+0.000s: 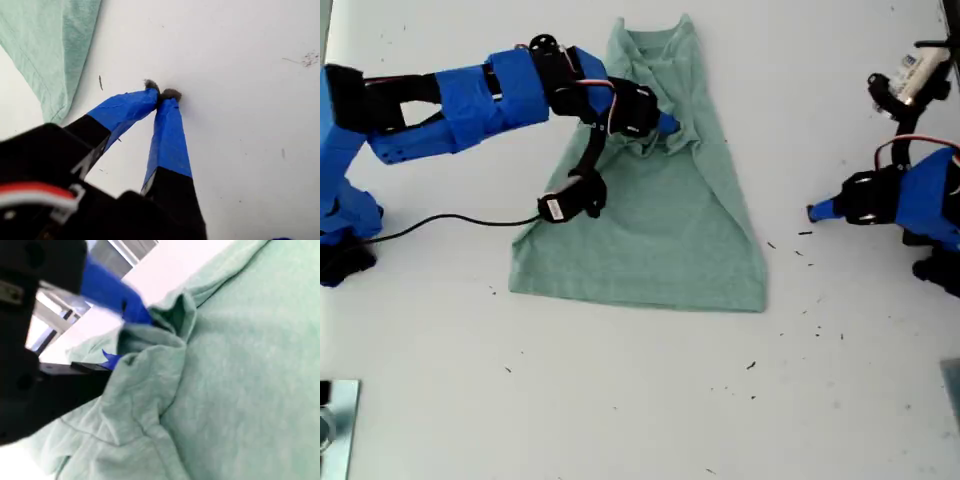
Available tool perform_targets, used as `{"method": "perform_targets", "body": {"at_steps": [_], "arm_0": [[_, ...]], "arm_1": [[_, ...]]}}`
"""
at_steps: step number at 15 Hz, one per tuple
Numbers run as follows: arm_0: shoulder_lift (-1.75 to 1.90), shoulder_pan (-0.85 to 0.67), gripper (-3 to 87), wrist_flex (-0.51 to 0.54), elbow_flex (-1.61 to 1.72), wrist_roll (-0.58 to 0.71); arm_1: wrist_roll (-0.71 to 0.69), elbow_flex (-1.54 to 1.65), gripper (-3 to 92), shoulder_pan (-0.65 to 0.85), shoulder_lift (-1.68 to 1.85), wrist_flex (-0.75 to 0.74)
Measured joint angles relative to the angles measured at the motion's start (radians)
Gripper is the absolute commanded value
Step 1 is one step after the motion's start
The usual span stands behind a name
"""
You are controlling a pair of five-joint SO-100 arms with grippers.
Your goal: Fold t shirt
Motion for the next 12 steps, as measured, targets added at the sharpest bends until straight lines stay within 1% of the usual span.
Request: {"method": "perform_targets", "body": {"at_steps": [1, 2, 3, 4, 5, 6, 8, 9, 10, 11, 12], "arm_0": [[0.071, -0.017, 24.4, 0.097, 0.006, 0.005], [0.196, -0.035, 17.3, 0.181, 0.015, 0.012], [0.365, -0.060, 3.7, 0.264, 0.034, 0.012], [0.548, -0.092, 0.4, 0.368, 0.104, 0.009], [0.713, -0.118, -0.2, 0.411, 0.249, -0.008], [0.896, -0.117, -0.2, 0.348, 0.488, -0.034], [1.345, -0.029, -0.3, 0.081, 1.106, -0.193], [1.575, 0.028, -0.3, -0.025, 1.428, -0.276], [1.790, 0.066, -0.3, -0.072, 1.747, -0.364], [2.006, 0.101, -0.3, -0.078, 2.011, -0.433], [2.201, 0.150, -0.3, -0.074, 2.187, -0.474]], "arm_1": [[0.000, 0.000, 2.5, 0.000, 0.000, 0.000], [0.000, 0.000, 2.5, 0.000, 0.000, 0.000], [0.000, 0.000, 2.5, 0.000, 0.000, 0.000], [0.000, 0.000, 2.5, 0.000, 0.000, 0.000], [0.000, 0.000, 2.5, 0.000, 0.000, 0.000], [0.000, 0.000, 2.5, 0.000, 0.000, 0.000], [0.000, 0.000, 2.5, 0.000, 0.000, 0.000], [0.000, 0.000, 2.5, 0.000, 0.000, 0.000], [0.000, 0.000, 2.5, 0.000, 0.000, 0.000], [0.000, 0.000, 2.5, 0.002, 0.000, 0.000], [0.000, 0.000, 2.5, 0.002, 0.000, 0.000]]}}
